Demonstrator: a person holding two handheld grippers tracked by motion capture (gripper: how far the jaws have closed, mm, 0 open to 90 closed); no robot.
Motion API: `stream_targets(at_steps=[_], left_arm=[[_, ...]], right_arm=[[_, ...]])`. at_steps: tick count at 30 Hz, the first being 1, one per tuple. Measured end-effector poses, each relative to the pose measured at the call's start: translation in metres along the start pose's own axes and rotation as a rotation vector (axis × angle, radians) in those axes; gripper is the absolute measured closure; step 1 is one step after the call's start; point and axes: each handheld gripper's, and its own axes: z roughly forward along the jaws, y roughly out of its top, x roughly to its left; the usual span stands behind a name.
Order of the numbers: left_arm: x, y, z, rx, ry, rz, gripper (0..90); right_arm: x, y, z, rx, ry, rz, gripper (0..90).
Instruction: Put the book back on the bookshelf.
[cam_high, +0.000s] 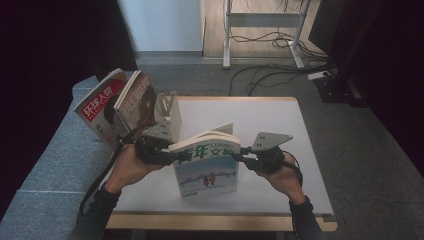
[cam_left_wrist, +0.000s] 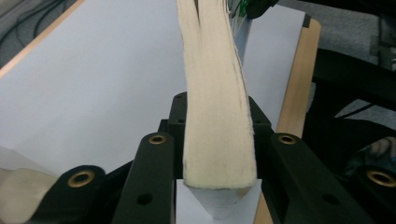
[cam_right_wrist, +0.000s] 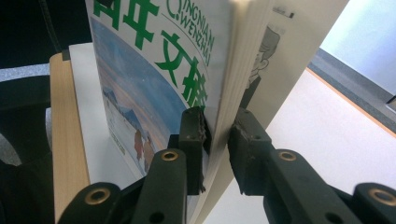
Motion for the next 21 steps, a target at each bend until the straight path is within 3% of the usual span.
stream_targets(at_steps=[5,10,21], left_arm=[[-0.001,0.000,-0.001,0.003,-0.016,-0.008,73.1],[-0.003,0.000,0.000,0.002,-0.012,-0.004,73.1],[-0.004,0.000,-0.001,0.004,-0.017,0.015,73.1]], right_arm=[[-0.002,-0.002,-0.002,0.015,-0.013,0.002,69.0],[-0.005,-0.009,-0.007,0.038,-0.053,0.013,57.8],[-0.025,-0.051,-0.010,0.088,-0.156,0.116,33.9]])
